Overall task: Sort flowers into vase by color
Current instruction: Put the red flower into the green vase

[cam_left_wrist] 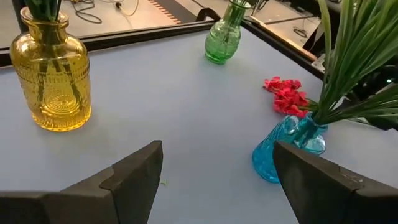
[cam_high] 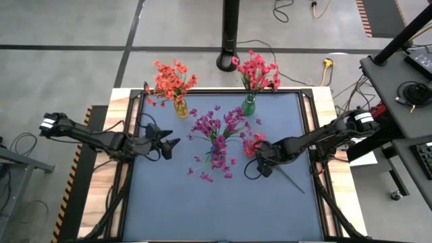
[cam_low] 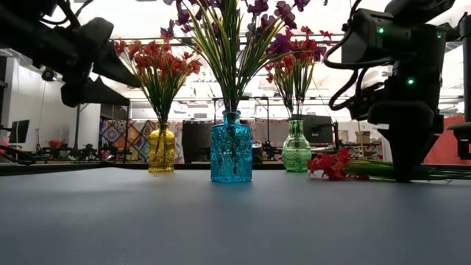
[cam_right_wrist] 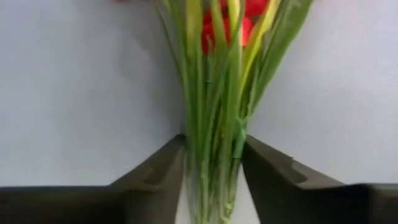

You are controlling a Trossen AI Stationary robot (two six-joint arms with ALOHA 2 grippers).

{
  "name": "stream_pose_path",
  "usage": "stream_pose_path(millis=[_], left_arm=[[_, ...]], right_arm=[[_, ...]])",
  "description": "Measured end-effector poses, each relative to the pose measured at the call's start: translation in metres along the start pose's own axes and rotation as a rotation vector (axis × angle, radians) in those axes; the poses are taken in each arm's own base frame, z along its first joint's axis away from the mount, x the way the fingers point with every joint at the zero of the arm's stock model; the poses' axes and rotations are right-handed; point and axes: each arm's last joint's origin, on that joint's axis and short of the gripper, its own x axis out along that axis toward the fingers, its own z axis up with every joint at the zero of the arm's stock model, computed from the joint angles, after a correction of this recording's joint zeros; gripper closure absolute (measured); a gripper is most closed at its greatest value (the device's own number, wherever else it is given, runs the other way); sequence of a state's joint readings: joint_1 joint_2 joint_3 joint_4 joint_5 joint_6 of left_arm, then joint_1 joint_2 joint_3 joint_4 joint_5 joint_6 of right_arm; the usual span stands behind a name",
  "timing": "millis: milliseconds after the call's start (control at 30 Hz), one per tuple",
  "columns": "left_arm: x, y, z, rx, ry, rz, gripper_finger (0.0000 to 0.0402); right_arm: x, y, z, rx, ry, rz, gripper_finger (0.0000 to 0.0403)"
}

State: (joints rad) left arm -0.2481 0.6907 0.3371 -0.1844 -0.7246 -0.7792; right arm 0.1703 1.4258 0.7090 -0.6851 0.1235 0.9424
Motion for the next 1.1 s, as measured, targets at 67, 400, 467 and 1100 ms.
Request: stream_pose_path(millis=[67,400,467,1100], left_arm=[[0.001,-0.001,-0.001,0.006,0.005,0.005,0.0114],[0.006,-0.002,-0.005,0.018,0.028,0.028,0.0114],[0.006,-0.002,-0.005,0.019,0.029,0.029,0.0114],[0.010,-0.003,-0.009,0.034,0.043,0.041,0.0114]], right_arm=[[0.000,0.000,0.000,0.001,-0.002,0.002,0.0278],[-0.015,-0.007,-0.002,0.013,-0.023,0.021,0.0385],[-0.025,-0.011,-0.004,0.024,-0.032,0.039,0.0383],[-0.160,-0.059,0.003,0.096,-1.059,0.117,0.0384]])
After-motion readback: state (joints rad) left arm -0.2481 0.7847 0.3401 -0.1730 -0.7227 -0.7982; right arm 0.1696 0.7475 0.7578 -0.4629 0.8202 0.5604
